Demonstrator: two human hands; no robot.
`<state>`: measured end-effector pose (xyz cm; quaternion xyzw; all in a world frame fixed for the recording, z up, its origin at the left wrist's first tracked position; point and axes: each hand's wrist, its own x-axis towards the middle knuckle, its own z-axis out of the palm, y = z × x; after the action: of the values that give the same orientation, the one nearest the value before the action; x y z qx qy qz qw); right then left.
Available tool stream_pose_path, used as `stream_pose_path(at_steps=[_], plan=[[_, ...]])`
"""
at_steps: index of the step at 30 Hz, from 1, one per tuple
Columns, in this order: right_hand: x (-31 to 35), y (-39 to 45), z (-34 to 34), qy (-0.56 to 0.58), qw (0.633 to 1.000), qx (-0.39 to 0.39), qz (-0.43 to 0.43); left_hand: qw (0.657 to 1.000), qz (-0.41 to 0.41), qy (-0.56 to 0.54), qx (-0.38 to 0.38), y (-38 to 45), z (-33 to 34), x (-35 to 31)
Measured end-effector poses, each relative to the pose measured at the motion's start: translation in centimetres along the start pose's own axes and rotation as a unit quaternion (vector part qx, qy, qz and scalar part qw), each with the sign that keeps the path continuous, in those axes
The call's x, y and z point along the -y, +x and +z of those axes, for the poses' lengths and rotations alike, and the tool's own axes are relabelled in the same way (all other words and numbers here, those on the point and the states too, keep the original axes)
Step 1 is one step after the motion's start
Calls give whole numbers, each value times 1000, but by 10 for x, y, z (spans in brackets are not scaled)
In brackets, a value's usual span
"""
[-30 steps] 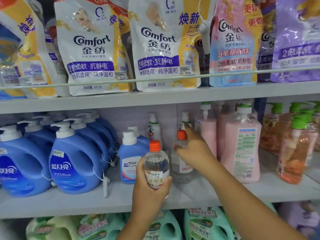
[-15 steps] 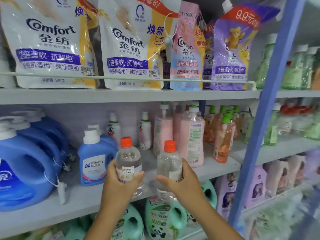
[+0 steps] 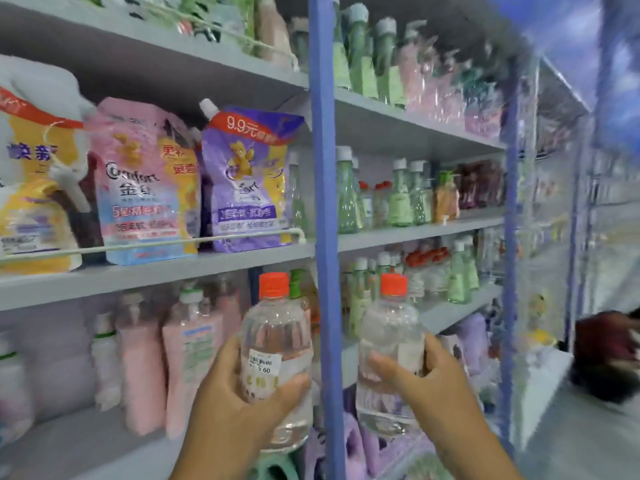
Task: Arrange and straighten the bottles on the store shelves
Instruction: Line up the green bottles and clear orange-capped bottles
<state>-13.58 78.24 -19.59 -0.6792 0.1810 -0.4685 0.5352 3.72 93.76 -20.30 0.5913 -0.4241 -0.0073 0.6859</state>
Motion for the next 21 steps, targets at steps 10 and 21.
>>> stream_pose_path(at_steps=[10, 21], plan=[[-12, 91, -216, -21, 1000, -2, 11, 998, 41, -38, 13, 60, 227, -20], [-42, 258, -280, -64, 995, 27, -72, 994, 88, 55, -43, 188, 348, -17]])
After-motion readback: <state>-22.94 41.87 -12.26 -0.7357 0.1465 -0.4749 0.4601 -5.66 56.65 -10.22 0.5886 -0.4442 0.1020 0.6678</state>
